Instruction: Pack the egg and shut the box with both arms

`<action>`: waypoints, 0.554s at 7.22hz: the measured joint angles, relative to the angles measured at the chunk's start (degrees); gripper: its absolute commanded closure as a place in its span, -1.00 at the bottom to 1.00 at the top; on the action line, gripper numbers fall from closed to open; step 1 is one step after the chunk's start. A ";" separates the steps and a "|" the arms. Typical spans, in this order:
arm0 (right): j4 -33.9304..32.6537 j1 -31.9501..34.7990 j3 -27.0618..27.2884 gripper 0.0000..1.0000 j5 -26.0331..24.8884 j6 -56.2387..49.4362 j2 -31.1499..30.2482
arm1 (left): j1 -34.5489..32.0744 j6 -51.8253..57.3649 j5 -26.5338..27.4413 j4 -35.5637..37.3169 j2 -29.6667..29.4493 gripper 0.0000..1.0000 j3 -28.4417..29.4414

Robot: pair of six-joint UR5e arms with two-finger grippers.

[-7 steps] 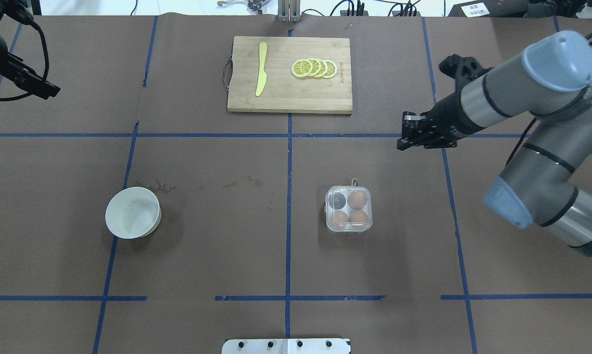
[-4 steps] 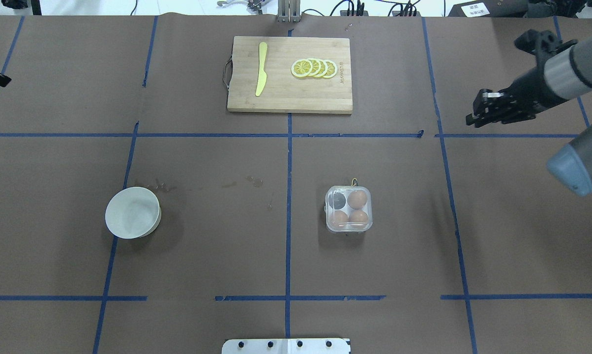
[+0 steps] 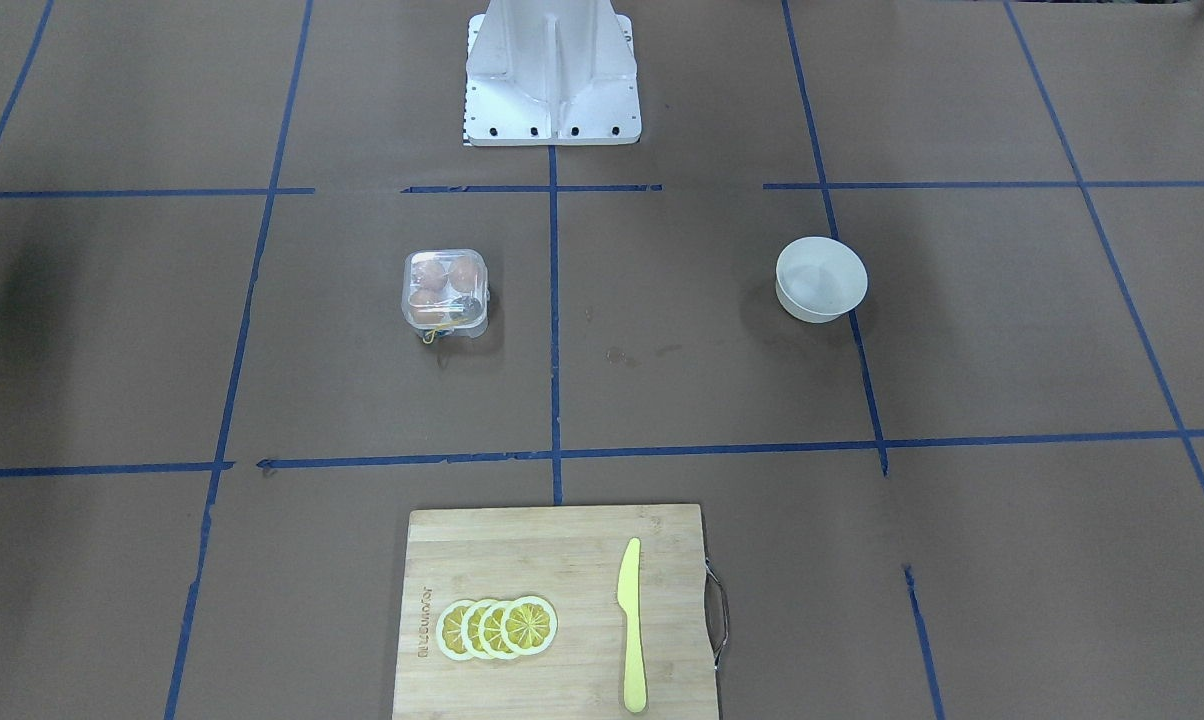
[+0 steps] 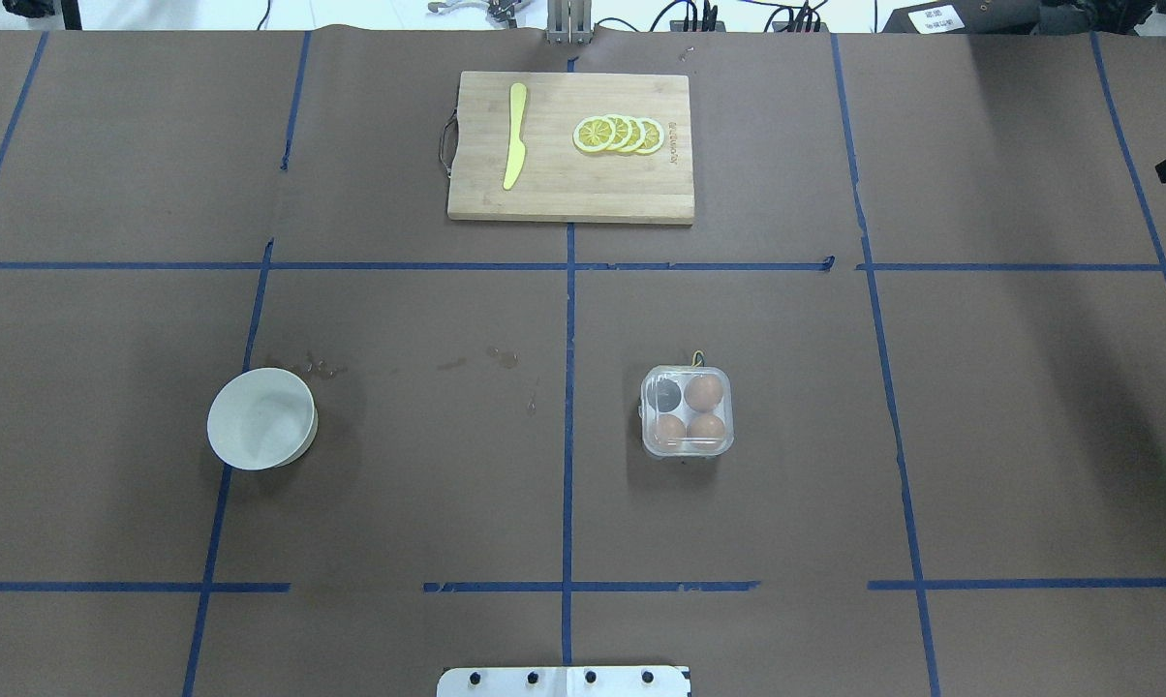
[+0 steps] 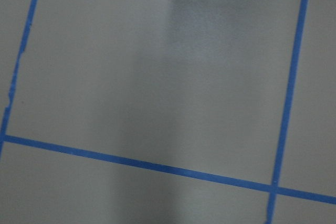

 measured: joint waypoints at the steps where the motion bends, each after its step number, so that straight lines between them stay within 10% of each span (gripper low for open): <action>1: -4.32 0.62 -0.30 -1.00 -1.75 -4.11 1.29 | -1.68 0.10 -0.20 2.47 -0.02 -1.00 1.50; 4: -6.78 0.60 -1.35 -1.00 -2.39 -6.19 1.77 | -6.82 2.88 -8.90 3.57 2.44 -1.00 7.87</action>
